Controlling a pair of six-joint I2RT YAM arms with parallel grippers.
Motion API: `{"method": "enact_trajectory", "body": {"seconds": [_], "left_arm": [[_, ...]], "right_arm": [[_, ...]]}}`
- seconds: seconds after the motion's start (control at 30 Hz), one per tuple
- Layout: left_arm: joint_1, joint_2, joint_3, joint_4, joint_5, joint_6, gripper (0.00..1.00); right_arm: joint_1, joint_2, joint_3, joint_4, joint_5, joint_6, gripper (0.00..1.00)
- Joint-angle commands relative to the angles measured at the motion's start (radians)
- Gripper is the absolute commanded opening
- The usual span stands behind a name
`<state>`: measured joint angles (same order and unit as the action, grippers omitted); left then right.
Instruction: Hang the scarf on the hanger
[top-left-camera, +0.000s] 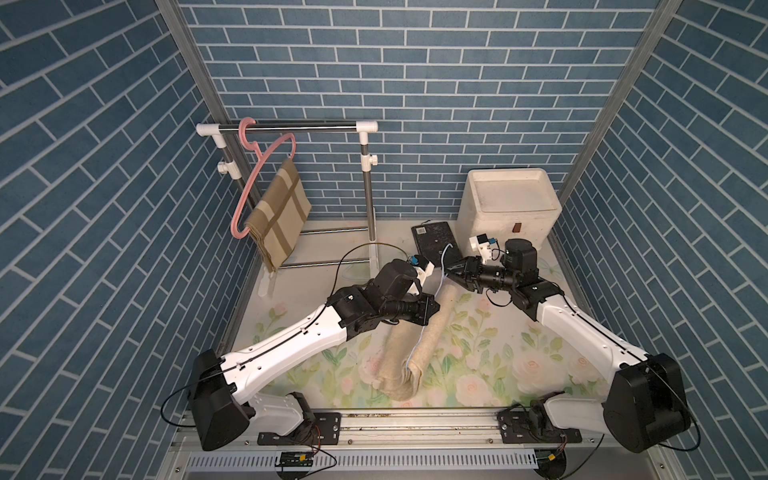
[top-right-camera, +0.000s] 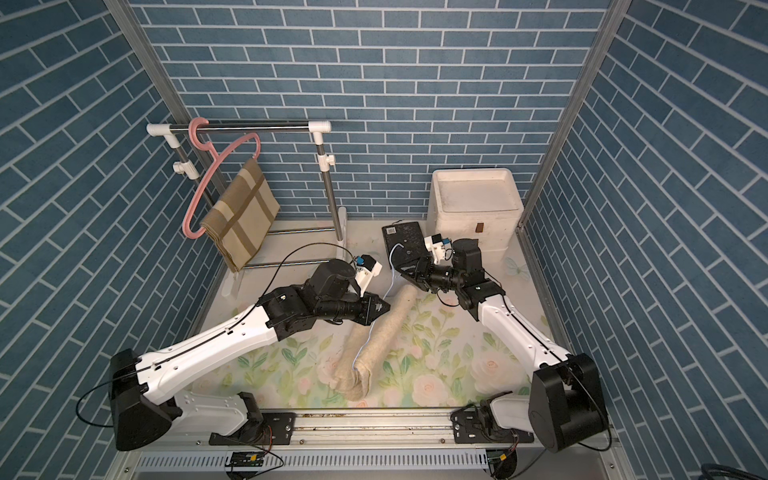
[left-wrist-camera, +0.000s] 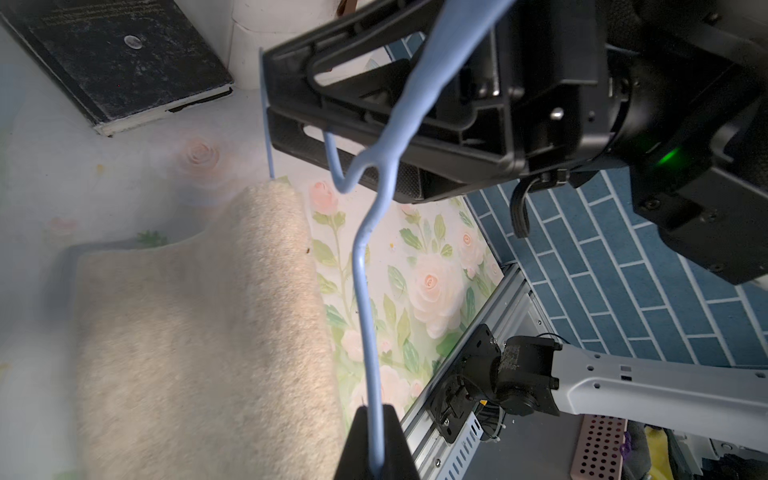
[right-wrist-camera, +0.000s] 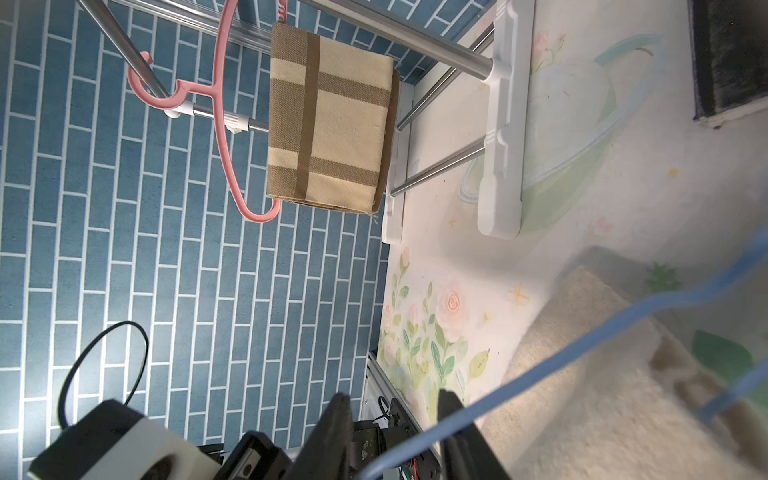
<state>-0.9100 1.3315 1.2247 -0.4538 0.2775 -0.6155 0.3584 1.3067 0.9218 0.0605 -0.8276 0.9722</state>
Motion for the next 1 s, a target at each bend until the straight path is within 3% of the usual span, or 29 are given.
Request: {"method": "enact_trajectory", "body": {"seconds": [0.0, 0.1, 0.27, 0.4, 0.63, 0.97], "left_arm": [[0.047, -0.045, 0.082, -0.060, -0.006, -0.017, 0.00], [0.087, -0.027, 0.148, -0.143, -0.006, -0.008, 0.00], [0.125, 0.016, 0.267, -0.290, -0.062, 0.050, 0.00], [0.132, 0.055, 0.348, -0.351, -0.075, 0.130, 0.00], [0.134, 0.124, 0.471, -0.434, -0.097, 0.227, 0.00], [0.134, 0.121, 0.495, -0.391, -0.085, 0.230, 0.00]], "right_arm": [[-0.070, -0.011, 0.051, -0.131, 0.073, -0.219, 0.46], [-0.101, -0.013, 0.103, -0.224, 0.084, -0.324, 0.51], [-0.112, -0.040, 0.159, -0.328, 0.221, -0.538, 0.61], [-0.111, -0.048, 0.128, -0.276, 0.184, -0.640, 0.68], [-0.069, -0.011, 0.097, -0.056, 0.050, -0.646, 0.76], [0.031, 0.179, 0.191, -0.028, 0.082, -0.587, 0.78]]}}
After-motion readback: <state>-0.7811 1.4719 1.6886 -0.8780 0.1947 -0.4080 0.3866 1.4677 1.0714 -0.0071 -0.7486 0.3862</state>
